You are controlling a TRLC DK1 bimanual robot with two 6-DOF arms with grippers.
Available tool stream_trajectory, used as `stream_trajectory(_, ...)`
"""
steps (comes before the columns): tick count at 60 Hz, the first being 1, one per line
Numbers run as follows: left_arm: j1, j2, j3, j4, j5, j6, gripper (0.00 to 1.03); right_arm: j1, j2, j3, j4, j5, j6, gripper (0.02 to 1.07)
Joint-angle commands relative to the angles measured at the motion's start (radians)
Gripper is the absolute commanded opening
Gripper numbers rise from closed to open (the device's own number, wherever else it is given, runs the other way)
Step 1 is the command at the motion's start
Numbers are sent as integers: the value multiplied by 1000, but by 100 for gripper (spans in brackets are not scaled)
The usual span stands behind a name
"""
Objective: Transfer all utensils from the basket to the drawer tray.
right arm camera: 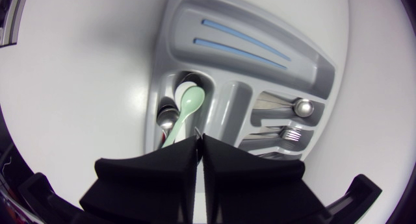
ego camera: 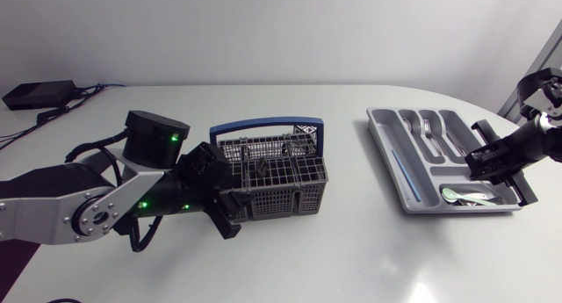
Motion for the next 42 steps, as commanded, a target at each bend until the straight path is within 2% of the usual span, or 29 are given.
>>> stream_trajectory(1, 12, 4, -32, -23, -4, 27, 55, -9, 47, 1, 12, 33, -69, 8)
stream_trajectory(15, 44, -1, -51, -19, -4, 52, 55, 22, 76, -125, 133, 57, -69, 8)
stream_trajectory(19, 57, -1, -56, -15, -4, 60, 55, 33, 71, -157, 161, 56, -69, 11)
stream_trajectory(32, 58, -51, -58, -22, -3, 54, 56, 57, 25, -192, 192, 25, -37, 43)
stream_trajectory(42, 54, -96, -24, -66, -3, 37, 63, 74, -37, -135, 172, -36, 62, 60)
